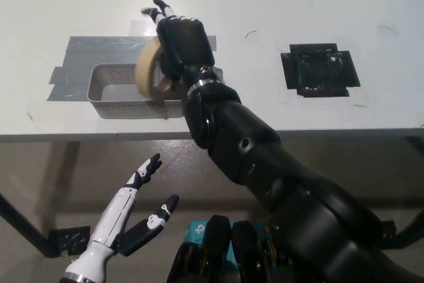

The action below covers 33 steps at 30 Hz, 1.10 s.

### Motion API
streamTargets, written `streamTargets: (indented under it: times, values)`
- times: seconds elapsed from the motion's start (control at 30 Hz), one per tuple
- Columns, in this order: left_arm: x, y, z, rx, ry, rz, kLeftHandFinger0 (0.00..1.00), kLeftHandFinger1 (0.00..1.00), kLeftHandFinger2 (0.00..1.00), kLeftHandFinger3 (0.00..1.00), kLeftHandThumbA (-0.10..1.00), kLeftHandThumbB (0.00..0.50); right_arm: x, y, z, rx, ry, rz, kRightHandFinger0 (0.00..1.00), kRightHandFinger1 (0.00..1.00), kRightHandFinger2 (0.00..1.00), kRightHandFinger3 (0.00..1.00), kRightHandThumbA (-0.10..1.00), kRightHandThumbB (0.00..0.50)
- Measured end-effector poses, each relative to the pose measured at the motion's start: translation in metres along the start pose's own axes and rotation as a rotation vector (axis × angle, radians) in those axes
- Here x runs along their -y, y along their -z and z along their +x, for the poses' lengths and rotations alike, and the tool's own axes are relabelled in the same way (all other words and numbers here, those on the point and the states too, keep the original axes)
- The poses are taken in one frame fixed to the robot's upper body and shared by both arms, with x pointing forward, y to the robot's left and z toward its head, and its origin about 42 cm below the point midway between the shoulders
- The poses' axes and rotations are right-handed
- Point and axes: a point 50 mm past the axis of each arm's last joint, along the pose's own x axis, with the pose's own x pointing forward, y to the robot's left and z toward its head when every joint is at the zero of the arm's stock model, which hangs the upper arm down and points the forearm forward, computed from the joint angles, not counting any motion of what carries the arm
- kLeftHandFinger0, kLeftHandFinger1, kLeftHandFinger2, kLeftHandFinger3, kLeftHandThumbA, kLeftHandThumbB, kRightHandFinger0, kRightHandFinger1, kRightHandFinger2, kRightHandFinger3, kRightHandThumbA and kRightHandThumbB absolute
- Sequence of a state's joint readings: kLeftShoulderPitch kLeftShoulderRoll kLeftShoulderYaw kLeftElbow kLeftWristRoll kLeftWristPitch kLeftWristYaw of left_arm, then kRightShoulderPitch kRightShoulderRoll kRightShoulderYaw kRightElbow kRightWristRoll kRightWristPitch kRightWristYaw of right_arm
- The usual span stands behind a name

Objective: The robot picks the tape placed on the black area with right hand and places it in the small grey container.

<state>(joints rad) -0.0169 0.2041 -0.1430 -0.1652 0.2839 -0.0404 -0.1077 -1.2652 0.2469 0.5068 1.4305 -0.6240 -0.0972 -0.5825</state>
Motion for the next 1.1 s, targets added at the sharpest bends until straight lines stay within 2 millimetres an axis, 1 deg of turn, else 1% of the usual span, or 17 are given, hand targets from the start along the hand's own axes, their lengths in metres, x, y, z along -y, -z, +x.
streamTargets:
  times: [0.1,0.2,0.27,0.4,0.47,0.53,0.57,0.6,0.67,0.73,0.77,0.83,0.87,0.93,1.0,1.07,1.1]
  values:
    - [0.001,0.0,-0.001,0.0,0.001,-0.001,1.0,1.0,1.0,1.0,0.7,0.171,-0.002,-0.005,0.0,0.005,-0.001,0.008,1.0,1.0,1.0,1.0,0.84,0.393]
    - [0.0,-0.001,-0.001,0.001,0.001,-0.001,1.0,1.0,1.0,1.0,0.69,0.164,-0.001,-0.006,0.0,0.005,0.004,0.011,1.0,1.0,1.0,1.0,0.8,0.401]
    - [0.001,-0.001,-0.001,0.002,0.002,-0.001,1.0,1.0,1.0,1.0,0.68,0.16,-0.001,-0.005,0.0,0.003,0.007,0.014,1.0,1.0,1.0,1.0,0.83,0.405]
    - [0.001,-0.001,-0.001,0.002,0.004,-0.002,1.0,1.0,1.0,1.0,0.68,0.16,-0.001,-0.005,0.0,-0.003,0.008,0.018,1.0,1.0,1.0,1.0,0.83,0.408]
    - [0.001,-0.001,-0.001,0.002,0.004,-0.002,1.0,1.0,1.0,1.0,0.69,0.163,-0.001,-0.005,0.0,-0.006,0.008,0.021,1.0,1.0,1.0,1.0,0.79,0.406]
    - [0.002,-0.002,-0.001,0.002,0.006,-0.002,1.0,1.0,1.0,1.0,0.69,0.168,-0.001,-0.004,0.0,-0.009,0.002,0.024,1.0,1.0,1.0,1.0,0.81,0.404]
    - [0.002,-0.002,-0.001,0.002,0.006,-0.002,1.0,1.0,1.0,1.0,0.7,0.17,-0.001,-0.004,0.0,-0.011,-0.007,0.023,1.0,1.0,1.0,1.0,0.81,0.416]
    - [0.002,-0.002,-0.001,0.002,0.006,-0.002,1.0,1.0,1.0,1.0,0.69,0.158,-0.001,-0.003,0.001,-0.012,-0.015,0.022,1.0,1.0,1.0,1.0,0.81,0.417]
    - [0.002,-0.002,0.0,0.004,0.006,0.0,1.0,1.0,1.0,1.0,0.69,0.156,0.003,-0.002,0.003,-0.008,-0.026,0.021,1.0,1.0,1.0,1.0,0.89,0.417]
    - [0.002,-0.003,0.001,0.007,0.008,0.002,1.0,1.0,1.0,1.0,0.71,0.149,0.01,0.0,0.008,0.004,-0.019,0.022,1.0,1.0,1.0,1.0,0.93,0.415]
    - [0.002,-0.003,0.001,0.008,0.008,0.004,1.0,1.0,1.0,1.0,0.71,0.151,0.016,0.002,0.01,0.012,-0.01,0.021,1.0,1.0,1.0,1.0,0.96,0.401]
    - [0.002,-0.003,0.002,0.011,0.009,0.006,1.0,1.0,1.0,1.0,0.73,0.161,0.038,0.004,0.019,0.05,0.04,0.037,1.0,1.0,1.0,1.0,1.0,0.387]
    - [0.002,-0.003,0.002,0.01,0.009,0.007,1.0,1.0,1.0,1.0,0.73,0.166,0.044,0.004,0.021,0.062,0.057,0.042,1.0,1.0,1.0,1.0,1.0,0.403]
    - [0.002,-0.003,0.002,0.009,0.009,0.006,1.0,1.0,1.0,1.0,0.73,0.172,0.065,0.007,0.026,0.096,0.113,0.061,1.0,1.0,1.0,1.0,1.0,0.395]
    - [0.002,-0.002,0.002,0.004,0.009,0.005,1.0,1.0,1.0,1.0,0.72,0.167,0.08,0.013,0.025,0.119,0.153,0.083,1.0,1.0,1.0,1.0,1.0,0.371]
    - [0.002,0.0,0.002,-0.001,0.01,0.005,1.0,1.0,1.0,1.0,0.74,0.172,0.087,0.021,0.02,0.131,0.176,0.099,1.0,1.0,1.0,1.0,1.0,0.375]
    - [0.002,0.0,0.002,-0.003,0.01,0.005,1.0,1.0,1.0,1.0,0.76,0.157,0.089,0.025,0.017,0.133,0.184,0.106,1.0,1.0,1.0,1.0,1.0,0.352]
